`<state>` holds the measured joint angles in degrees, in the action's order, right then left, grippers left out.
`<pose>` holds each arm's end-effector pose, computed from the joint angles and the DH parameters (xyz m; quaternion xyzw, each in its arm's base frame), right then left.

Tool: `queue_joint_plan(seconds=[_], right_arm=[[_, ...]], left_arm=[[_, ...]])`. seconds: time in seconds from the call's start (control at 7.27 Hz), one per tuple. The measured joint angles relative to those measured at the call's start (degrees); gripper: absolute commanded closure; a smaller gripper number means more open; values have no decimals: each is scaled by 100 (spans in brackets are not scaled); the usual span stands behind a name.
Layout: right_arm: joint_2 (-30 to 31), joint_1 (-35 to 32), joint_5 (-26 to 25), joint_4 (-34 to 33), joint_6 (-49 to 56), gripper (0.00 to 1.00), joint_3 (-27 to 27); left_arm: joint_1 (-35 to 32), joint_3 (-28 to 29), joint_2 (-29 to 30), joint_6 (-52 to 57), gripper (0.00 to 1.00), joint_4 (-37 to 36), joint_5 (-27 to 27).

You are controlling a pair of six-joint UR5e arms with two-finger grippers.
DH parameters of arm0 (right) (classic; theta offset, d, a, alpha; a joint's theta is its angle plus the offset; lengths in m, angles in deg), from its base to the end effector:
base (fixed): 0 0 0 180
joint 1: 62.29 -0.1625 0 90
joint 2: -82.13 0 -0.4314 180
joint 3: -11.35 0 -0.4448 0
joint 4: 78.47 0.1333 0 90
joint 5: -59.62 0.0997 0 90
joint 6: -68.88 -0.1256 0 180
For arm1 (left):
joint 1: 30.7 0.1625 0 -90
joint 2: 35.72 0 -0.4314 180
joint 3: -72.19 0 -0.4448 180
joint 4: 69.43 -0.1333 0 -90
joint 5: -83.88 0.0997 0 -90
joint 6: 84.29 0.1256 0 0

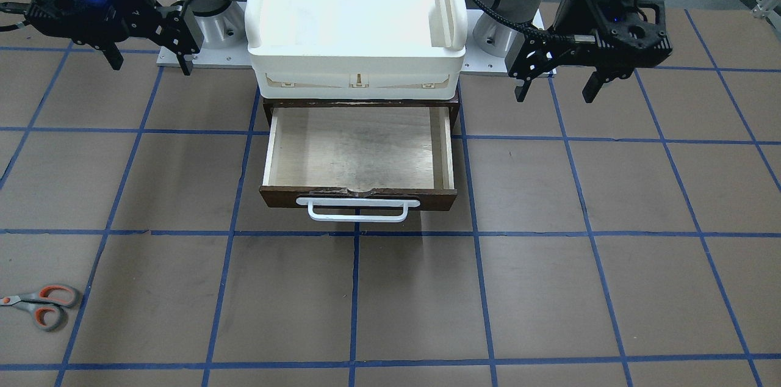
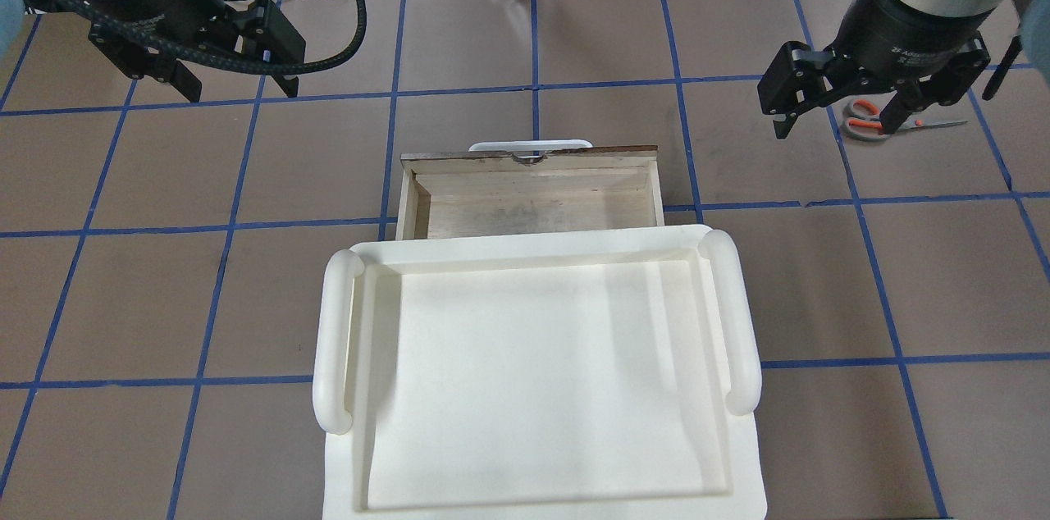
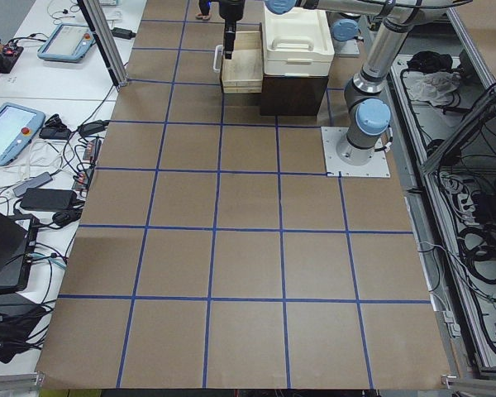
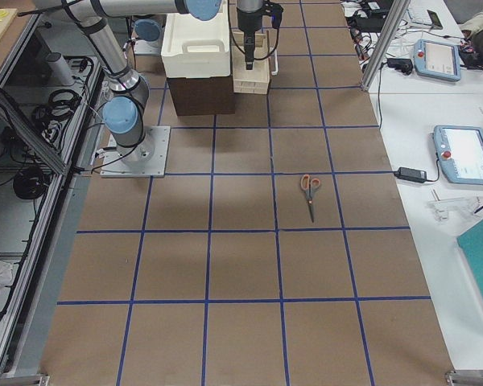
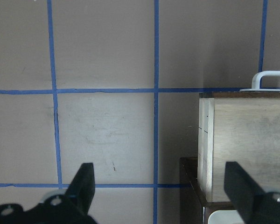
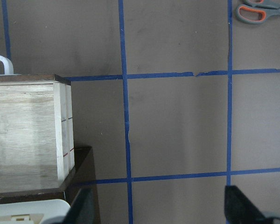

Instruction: Put scissors in drawer and close it

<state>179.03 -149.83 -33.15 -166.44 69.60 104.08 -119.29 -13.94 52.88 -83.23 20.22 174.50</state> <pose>0.1058 -0.5011 0.5015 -0.0156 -0.9994 0.0180 0.0247 -0.1185 -0.5470 0.5194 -0.0033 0.9988 -0.0489 0.0065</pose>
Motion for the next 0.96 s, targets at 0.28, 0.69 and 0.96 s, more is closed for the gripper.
queue_joint_plan(seconds=[0.28, 0.69, 0.96], right_arm=[[0, 10, 4, -13, 5, 0, 0], [-1, 40, -40, -56, 37, 0, -21], [-16, 106, -44, -238, 271, 0, -26]], left_arm=[[0, 0, 0, 0, 0, 0, 0], [0, 0, 0, 0, 0, 0, 0], [0, 0, 0, 0, 0, 0, 0]])
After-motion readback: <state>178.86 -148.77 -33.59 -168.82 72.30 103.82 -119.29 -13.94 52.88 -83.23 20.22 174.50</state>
